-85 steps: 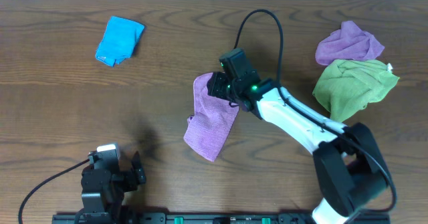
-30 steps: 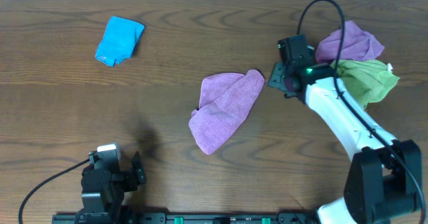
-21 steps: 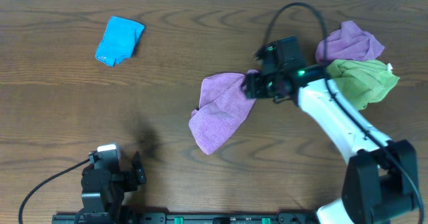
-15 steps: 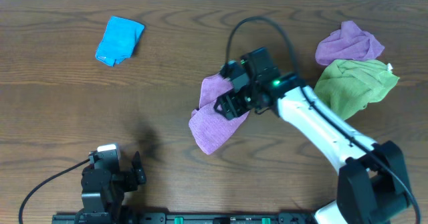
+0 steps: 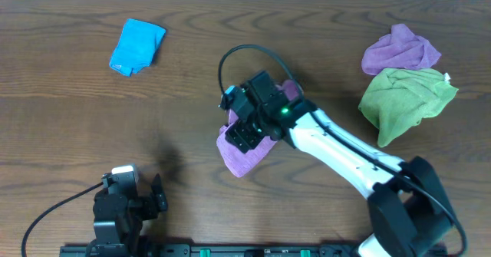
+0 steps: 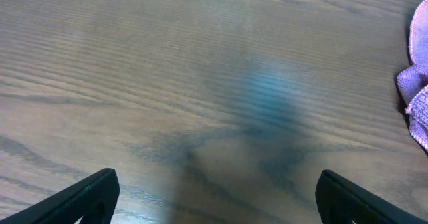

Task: Fold the cloth
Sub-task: 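Lower the purple cloth with the right gripper and spread it flat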

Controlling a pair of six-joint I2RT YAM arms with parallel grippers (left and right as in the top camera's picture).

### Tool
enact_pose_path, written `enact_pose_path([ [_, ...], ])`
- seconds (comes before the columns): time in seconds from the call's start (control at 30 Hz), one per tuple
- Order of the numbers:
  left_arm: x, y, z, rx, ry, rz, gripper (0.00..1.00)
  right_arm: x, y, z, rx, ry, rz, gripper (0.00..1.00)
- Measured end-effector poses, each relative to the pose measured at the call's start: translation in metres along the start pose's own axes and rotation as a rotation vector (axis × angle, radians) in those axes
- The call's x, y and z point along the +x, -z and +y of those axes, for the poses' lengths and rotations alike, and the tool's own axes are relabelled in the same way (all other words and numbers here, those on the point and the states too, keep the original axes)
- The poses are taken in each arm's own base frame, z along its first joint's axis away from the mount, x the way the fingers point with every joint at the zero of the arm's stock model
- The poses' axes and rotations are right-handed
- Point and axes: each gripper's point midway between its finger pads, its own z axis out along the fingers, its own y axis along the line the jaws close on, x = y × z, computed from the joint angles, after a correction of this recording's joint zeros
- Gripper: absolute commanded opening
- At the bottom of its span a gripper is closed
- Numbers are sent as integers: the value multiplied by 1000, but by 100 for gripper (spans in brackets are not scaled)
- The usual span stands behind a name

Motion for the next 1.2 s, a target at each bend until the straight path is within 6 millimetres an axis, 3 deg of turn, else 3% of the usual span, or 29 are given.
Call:
enact_pose_path([
  [0.23,0,0,0,0,0,0,95,16,-25,3,0,10,75,69],
  [0.43,0,0,0,0,0,0,95,18,-27,2,7,13,81,53],
  [0.67,0,0,0,0,0,0,95,18,-27,2,8,9,81,47],
  [0.73,0,0,0,0,0,0,95,18,-27,2,8,11,82,40],
  [0.83,0,0,0,0,0,0,95,18,-27,1,10,12,83,16],
  [0.93,0,0,0,0,0,0,95,17,-27,1,12,13,78,1],
  [1.2,0,0,0,0,0,0,95,28,-17,4,6,-10,161,1],
])
